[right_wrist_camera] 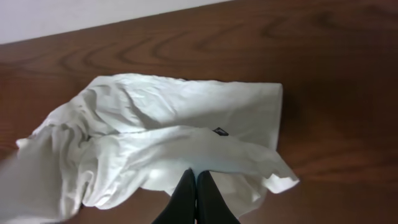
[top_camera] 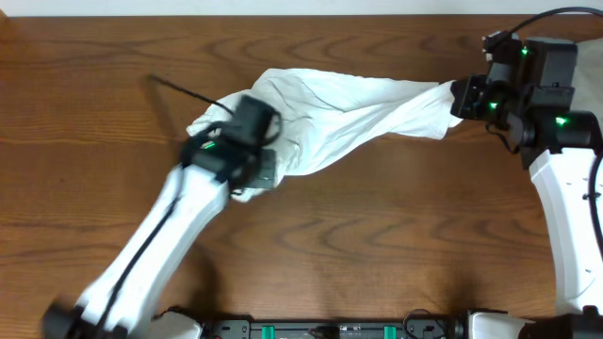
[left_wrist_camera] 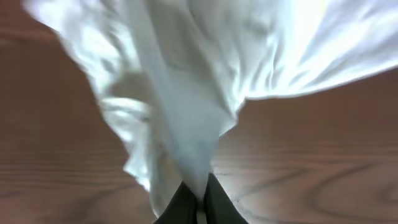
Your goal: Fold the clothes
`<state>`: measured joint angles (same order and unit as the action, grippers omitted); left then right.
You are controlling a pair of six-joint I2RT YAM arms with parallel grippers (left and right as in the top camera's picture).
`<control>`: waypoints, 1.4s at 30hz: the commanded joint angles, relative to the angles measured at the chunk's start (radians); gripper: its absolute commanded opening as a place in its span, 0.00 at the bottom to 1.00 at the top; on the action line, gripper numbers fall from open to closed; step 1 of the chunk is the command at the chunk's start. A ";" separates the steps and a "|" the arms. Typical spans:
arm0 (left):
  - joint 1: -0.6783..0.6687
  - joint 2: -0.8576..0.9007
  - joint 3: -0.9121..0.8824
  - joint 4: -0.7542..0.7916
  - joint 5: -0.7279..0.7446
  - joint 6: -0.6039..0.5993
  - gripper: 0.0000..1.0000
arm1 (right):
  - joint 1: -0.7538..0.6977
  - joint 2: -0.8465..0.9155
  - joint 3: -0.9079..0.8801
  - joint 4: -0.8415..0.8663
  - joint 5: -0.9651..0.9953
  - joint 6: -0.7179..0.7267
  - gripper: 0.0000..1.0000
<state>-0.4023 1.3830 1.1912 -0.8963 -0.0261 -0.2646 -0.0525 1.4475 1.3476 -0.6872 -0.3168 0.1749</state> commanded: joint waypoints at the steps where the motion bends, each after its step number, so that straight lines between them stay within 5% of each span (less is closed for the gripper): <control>1: 0.055 -0.123 0.018 -0.025 -0.016 0.002 0.06 | -0.029 -0.068 0.013 -0.016 0.013 -0.016 0.01; 16: 0.223 -0.532 0.082 -0.019 -0.177 -0.056 0.06 | -0.094 -0.283 0.013 -0.105 0.217 -0.003 0.01; 28: 0.222 -0.554 0.241 0.008 -0.166 -0.089 0.06 | -0.098 -0.457 0.021 -0.106 0.216 0.004 0.01; 42: 0.222 -0.536 0.554 0.031 -0.166 -0.088 0.06 | -0.098 -0.465 0.321 -0.229 0.215 0.003 0.01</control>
<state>-0.1848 0.8364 1.6886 -0.8745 -0.1726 -0.3435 -0.1402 0.9718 1.6054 -0.9051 -0.1146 0.1745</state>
